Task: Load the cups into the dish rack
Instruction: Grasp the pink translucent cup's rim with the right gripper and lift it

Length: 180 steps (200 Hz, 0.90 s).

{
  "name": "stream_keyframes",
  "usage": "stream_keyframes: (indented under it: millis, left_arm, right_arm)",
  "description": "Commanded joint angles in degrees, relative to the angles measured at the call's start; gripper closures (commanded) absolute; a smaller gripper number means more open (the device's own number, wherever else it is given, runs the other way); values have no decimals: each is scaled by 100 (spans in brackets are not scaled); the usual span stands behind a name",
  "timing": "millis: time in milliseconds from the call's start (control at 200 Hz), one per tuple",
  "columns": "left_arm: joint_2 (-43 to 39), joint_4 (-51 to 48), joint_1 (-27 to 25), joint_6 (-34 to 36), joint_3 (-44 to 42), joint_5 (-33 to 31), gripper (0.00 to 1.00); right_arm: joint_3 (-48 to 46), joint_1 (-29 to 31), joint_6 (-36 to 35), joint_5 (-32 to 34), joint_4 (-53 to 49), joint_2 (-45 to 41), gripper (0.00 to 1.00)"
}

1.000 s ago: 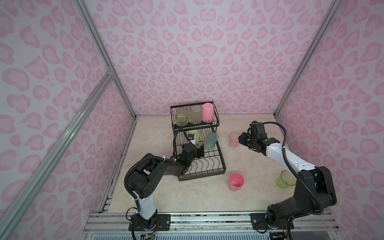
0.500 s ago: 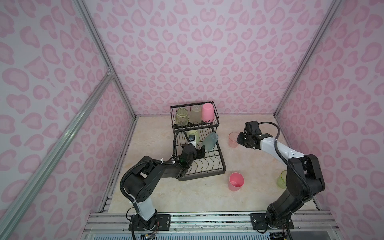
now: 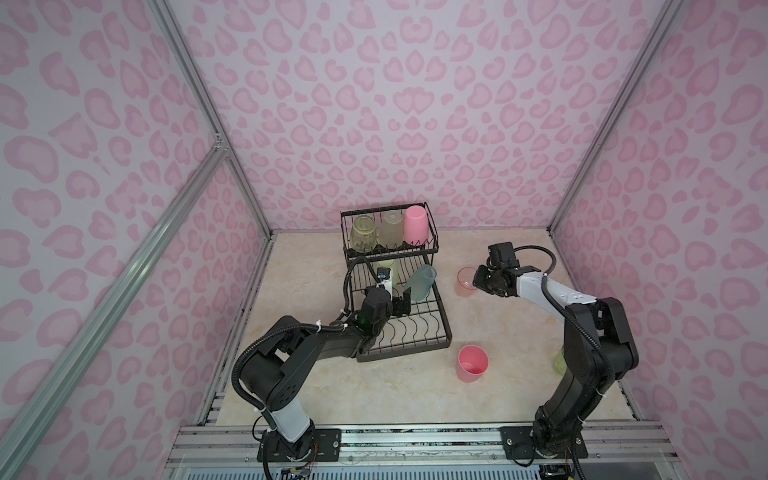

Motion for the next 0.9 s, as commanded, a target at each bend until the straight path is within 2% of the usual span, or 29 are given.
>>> stream_keyframes:
  millis: [0,245,645,895]
  left_arm:
    - [-135,-56,-12,-73,31,24,5]
    - [-344,-335,-31,-152,100,48,5]
    - [-933,-813,-114,-506,-157,222,5]
    - [-1530,-1398,-199,-1014,-356,491,5]
  right_arm:
    - [-30,0,57,-25,111,9,93]
    - [-321,-35,87,50,256,-424,100]
    - [-1449,-18,10,176,796,-1935,100]
    - [-2052,452,-513,516,1270,-2990,100]
